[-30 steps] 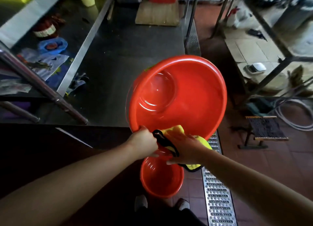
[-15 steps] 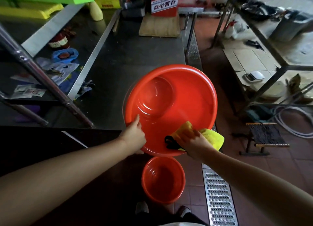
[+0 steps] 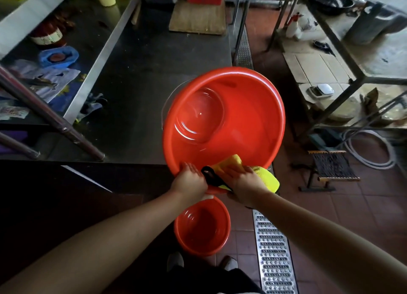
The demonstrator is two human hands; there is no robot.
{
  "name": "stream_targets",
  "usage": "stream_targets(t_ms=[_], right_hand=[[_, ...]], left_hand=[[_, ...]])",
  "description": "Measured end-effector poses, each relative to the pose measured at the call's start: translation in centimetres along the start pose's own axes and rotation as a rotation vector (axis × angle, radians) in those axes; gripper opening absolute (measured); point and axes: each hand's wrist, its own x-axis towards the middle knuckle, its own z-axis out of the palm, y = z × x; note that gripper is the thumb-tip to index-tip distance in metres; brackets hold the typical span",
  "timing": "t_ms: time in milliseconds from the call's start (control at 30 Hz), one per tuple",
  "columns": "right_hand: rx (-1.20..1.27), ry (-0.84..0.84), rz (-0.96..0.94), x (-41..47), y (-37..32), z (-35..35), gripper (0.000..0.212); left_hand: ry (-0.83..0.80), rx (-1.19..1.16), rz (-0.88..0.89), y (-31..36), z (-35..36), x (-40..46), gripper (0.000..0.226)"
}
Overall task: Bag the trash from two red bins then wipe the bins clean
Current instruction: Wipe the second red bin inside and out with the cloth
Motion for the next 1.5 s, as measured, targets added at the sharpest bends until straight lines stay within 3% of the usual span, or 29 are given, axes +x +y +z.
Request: stream_targets(t_ms=[100, 200, 333, 433, 500, 633, 833, 1000, 1133, 1200, 1367, 1500], right_hand=[[0.161, 0.115, 0.069, 0.0, -1.2, 0.0, 0.076], [0.271, 0.088, 0.095, 0.6, -1.9, 0.5, 0.075], [0.197, 0.027, 0.022, 1.8, 0.7, 0.7, 0.063], [0.106, 0.019, 0.155, 3.1, 1.1, 0.5, 0.056], [0.221, 0.003, 0.210, 4.0, -0.9, 0.2, 0.055], [0.505, -0.036, 0.104, 4.1, -3.7, 0.3, 0.058], [0.211, -0.055, 0.328, 6.2, -0.7, 0.1, 0.048], [0.501, -0.059, 0.113, 6.3, -3.1, 0.2, 0.052], [0.178, -0.061, 0.243, 7.4, 0.4, 0.3, 0.051], [0.148, -0.066, 0.304, 8.4, -0.5, 0.3, 0.047], [0.442, -0.094, 0.025, 8.2, -3.0, 0.5, 0.057], [0.117, -0.054, 0.215, 9.6, 0.3, 0.5, 0.047]], left_hand=[[-0.002, 0.038, 0.090, -0.7, -0.1, -0.1, 0.094], [-0.030, 0.097, 0.163, -1.2, -0.6, -0.5, 0.088], [-0.060, 0.167, 0.224, -1.5, -0.7, -1.9, 0.082], [-0.055, 0.141, 0.250, -1.2, -0.9, -2.3, 0.075], [-0.069, 0.120, 0.253, -0.8, -1.1, -2.1, 0.071], [-0.054, 0.103, 0.223, -0.7, -0.7, -2.2, 0.067], [-0.045, 0.056, 0.209, -0.3, -1.1, -1.9, 0.069], [-0.020, 0.052, 0.208, -0.9, -0.5, -2.5, 0.069], [-0.024, 0.016, 0.205, -0.7, -0.2, -2.3, 0.069], [-0.019, 0.003, 0.195, -0.6, 0.0, -2.0, 0.066], [-0.025, 0.024, 0.184, -1.3, 1.1, -3.0, 0.043], [-0.079, 0.032, 0.129, -1.5, 1.0, -3.4, 0.039]])
